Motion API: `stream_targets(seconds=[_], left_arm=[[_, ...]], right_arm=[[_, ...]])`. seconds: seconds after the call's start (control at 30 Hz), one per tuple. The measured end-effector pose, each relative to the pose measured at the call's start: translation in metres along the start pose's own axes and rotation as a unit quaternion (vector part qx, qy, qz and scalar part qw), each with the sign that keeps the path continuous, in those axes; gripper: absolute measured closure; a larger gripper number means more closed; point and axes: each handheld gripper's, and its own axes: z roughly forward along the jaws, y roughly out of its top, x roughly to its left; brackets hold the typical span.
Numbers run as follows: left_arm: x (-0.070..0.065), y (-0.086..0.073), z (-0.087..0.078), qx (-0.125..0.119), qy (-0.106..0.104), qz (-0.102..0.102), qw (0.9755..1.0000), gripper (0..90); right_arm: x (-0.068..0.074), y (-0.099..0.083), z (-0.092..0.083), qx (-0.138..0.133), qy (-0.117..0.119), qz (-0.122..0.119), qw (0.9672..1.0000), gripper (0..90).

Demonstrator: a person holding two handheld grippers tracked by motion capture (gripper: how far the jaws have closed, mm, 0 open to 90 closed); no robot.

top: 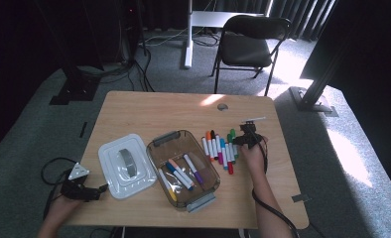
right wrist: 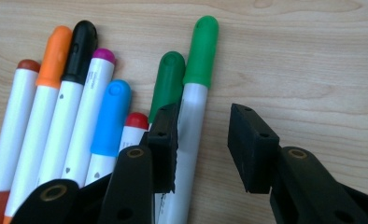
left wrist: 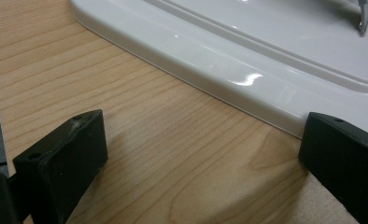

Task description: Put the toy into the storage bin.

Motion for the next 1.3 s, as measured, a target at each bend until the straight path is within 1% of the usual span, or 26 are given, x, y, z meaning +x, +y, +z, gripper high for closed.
stream_targets(seconds=[0.03, 0.07, 0.2, 0.27, 0.3, 0.37, 0.4, 0.43, 0.47, 0.53, 0.57, 0.63, 0.7, 0.87, 0.93, 1.03, 1.13, 1.3], left_arm=[[0.0, 0.0, 0.0, 0.0, 0.0, 0.0, 1.0, 1.7], [0.0, 0.0, 0.0, 0.0, 0.0, 0.0, 1.0, 1.7], [0.0, 0.0, 0.0, 0.0, 0.0, 0.0, 1.0, 1.7], [0.0, 0.0, 0.0, 0.0, 0.0, 0.0, 1.0, 1.7], [0.0, 0.0, 0.0, 0.0, 0.0, 0.0, 1.0, 1.7], [0.0, 0.0, 0.0, 0.0, 0.0, 0.0, 1.0, 1.7], [0.0, 0.0, 0.0, 0.0, 0.0, 0.0, 1.0, 1.7], [0.0, 0.0, 0.0, 0.0, 0.0, 0.0, 1.0, 1.7], [0.0, 0.0, 0.0, 0.0, 0.0, 0.0, 1.0, 1.7], [0.0, 0.0, 0.0, 0.0, 0.0, 0.0, 1.0, 1.7], [0.0, 0.0, 0.0, 0.0, 0.0, 0.0, 1.0, 1.7], [0.0, 0.0, 0.0, 0.0, 0.0, 0.0, 1.0, 1.7], [0.0, 0.0, 0.0, 0.0, 0.0, 0.0, 1.0, 1.7], [0.0, 0.0, 0.0, 0.0, 0.0, 0.0, 1.0, 1.7], [0.0, 0.0, 0.0, 0.0, 0.0, 0.0, 1.0, 1.7], [0.0, 0.0, 0.0, 0.0, 0.0, 0.0, 1.0, 1.8], [0.0, 0.0, 0.0, 0.0, 0.0, 0.0, 1.0, 1.7], [0.0, 0.0, 0.0, 0.0, 0.0, 0.0, 1.0, 1.8]], right_arm=[[-0.001, 0.0, 0.001, 0.001, 0.003, 0.003, 1.0, 62.3], [-0.001, 0.0, 0.002, 0.005, -0.006, 0.001, 1.0, 63.3], [-0.005, 0.0, 0.003, 0.01, -0.012, 0.006, 0.9999, 64.1], [-0.007, -0.001, 0.003, 0.01, -0.007, 0.006, 0.9999, 64.6], [-0.009, -0.001, 0.003, 0.011, -0.013, 0.004, 0.9998, 64.8], [-0.011, -0.001, 0.004, 0.015, -0.016, 0.007, 0.9997, 64.8], [-0.011, -0.001, 0.004, 0.017, -0.024, 0.007, 0.9995, 65.0], [-0.012, -0.001, 0.005, 0.019, -0.027, 0.007, 0.9994, 65.3], [-0.013, -0.001, 0.005, 0.02, -0.025, 0.008, 0.9995, 66.3], [-0.013, -0.001, 0.006, 0.021, -0.033, 0.006, 0.9992, 67.4], [-0.013, -0.001, 0.006, 0.022, -0.033, 0.007, 0.9992, 69.4], [-0.012, -0.001, 0.006, 0.022, -0.047, 0.003, 0.9987, 73.5], [-0.012, -0.001, 0.005, 0.024, -0.051, 0.005, 0.9984, 75.7], [-0.014, -0.001, 0.004, 0.029, -0.048, 0.019, 0.9983, 76.3], [-0.015, -0.001, 0.003, 0.032, -0.042, 0.026, 0.9983, 76.5], [-0.017, -0.002, 0.001, 0.035, -0.035, 0.03, 0.9983, 76.6], [-0.02, -0.002, -0.005, 0.031, -0.029, 0.033, 0.9985, 76.6], [-0.02, -0.001, -0.023, 0.012, -0.016, 0.032, 0.9993, 76.7]])
